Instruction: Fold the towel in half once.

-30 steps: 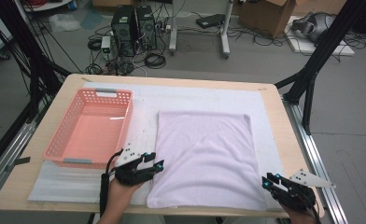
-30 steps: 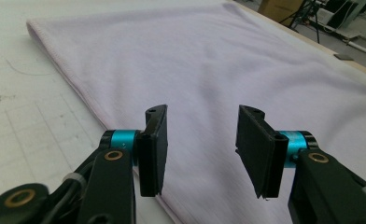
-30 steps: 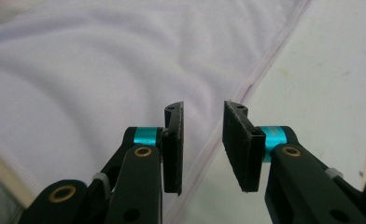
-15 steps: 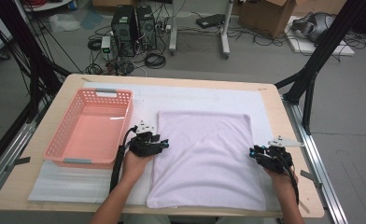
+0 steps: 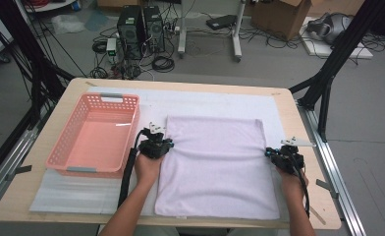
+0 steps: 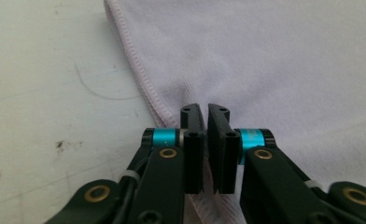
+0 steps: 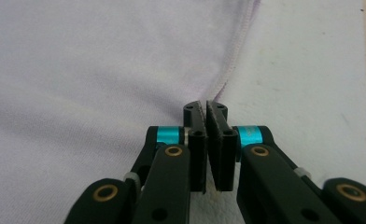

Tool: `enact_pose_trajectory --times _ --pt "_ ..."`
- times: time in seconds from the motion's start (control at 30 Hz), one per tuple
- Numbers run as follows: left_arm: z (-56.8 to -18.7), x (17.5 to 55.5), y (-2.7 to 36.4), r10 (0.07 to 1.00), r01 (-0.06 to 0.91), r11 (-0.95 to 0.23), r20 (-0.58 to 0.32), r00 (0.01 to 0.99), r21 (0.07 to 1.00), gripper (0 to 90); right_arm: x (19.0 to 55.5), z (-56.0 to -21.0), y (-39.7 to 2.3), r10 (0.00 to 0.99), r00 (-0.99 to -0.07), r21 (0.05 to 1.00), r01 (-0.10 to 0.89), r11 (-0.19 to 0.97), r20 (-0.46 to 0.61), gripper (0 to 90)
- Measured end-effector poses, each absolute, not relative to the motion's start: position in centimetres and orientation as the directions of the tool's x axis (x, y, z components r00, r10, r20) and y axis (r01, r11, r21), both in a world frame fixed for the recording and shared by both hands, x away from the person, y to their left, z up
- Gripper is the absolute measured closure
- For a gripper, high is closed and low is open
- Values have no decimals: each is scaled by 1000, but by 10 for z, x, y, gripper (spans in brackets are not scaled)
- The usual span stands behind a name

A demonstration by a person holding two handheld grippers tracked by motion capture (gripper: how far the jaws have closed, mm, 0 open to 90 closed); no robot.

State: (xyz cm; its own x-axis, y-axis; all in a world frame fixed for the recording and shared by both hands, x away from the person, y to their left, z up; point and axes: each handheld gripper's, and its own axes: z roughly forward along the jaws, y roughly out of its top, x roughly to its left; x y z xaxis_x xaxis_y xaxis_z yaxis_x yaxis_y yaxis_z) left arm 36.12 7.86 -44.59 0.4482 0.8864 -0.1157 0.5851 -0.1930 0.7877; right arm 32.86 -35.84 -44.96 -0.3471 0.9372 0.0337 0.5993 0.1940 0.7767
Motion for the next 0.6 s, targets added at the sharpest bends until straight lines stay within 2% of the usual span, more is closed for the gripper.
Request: enact_pose_trajectory --times 0.07,0.1,0.17,0.27,0.4,0.5,0.6 --pt "-444 362 81 886 563 -176 -120 449 808 662 327 -448 -358 942 -336 776 600 196 22 689" --pt "-443 363 84 876 547 -163 -135 463 821 603 327 -447 -360 941 -337 781 595 192 25 680" --pt "-444 366 84 866 520 -150 -142 479 841 567 328 -443 -362 934 -355 798 574 184 40 654" --pt "-445 374 81 846 523 -145 -169 506 840 527 336 -438 -363 921 -387 803 560 203 37 647" --pt "-443 387 81 830 484 -98 -197 522 870 530 352 -434 -360 902 -431 804 547 235 29 643" --pt "-448 399 84 811 518 -84 -244 532 851 528 367 -433 -357 882 -470 800 537 267 21 653" --pt "-449 406 84 815 523 -137 -204 542 841 559 381 -434 -355 857 -512 791 546 276 54 719"
